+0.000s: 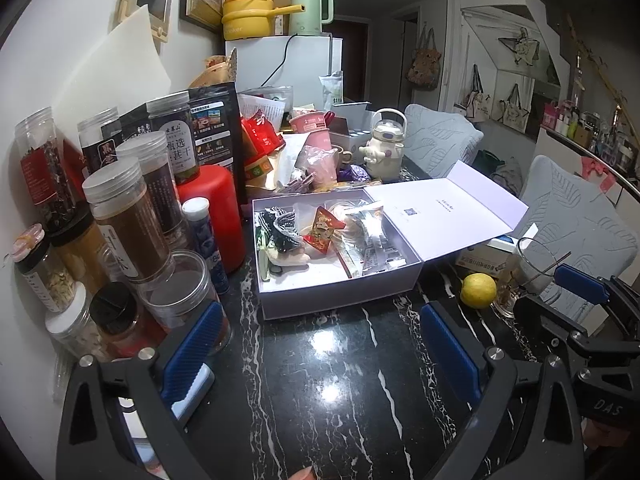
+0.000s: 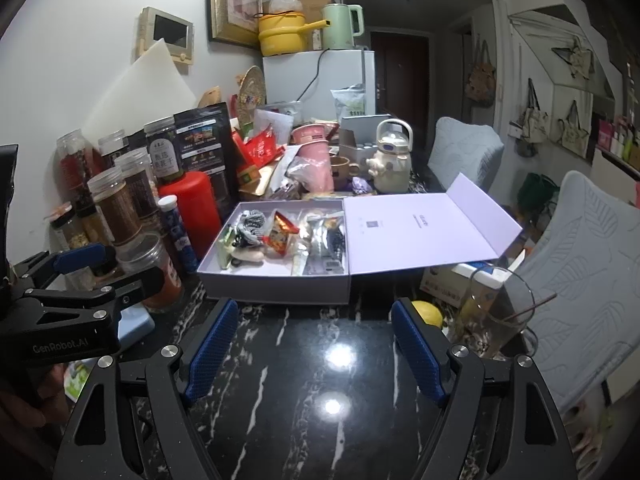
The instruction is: Organize soft objects
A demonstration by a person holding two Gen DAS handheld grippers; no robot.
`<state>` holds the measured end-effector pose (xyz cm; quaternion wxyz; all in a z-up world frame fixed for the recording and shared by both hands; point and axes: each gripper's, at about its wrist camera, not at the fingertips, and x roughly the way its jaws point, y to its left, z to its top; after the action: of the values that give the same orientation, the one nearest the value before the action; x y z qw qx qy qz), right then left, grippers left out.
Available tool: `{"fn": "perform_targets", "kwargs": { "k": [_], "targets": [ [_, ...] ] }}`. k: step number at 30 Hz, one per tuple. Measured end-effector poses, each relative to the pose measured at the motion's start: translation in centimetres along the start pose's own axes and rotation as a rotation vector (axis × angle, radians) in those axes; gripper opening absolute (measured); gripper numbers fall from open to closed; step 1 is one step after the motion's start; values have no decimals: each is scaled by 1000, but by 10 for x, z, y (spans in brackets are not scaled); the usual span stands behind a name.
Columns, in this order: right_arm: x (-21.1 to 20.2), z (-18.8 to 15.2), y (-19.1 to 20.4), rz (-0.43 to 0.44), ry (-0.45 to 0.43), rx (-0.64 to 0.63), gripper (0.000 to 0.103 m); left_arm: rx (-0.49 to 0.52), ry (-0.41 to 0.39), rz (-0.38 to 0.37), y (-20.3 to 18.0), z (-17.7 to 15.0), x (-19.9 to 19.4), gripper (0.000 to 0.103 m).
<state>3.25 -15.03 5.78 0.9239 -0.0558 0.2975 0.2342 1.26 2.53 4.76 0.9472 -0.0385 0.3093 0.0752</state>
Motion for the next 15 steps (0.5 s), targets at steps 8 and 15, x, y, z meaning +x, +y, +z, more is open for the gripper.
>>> {"fn": "perform_targets", "kwargs": {
  "k": [8,15],
  "targets": [
    [2,0,-2,-4,4,-2,80,21,5,-5,-5,1,2,101],
    [5,-1,-7,-14,9,7,80,20,11,-13,-7,1,3,101]
  ]
}}
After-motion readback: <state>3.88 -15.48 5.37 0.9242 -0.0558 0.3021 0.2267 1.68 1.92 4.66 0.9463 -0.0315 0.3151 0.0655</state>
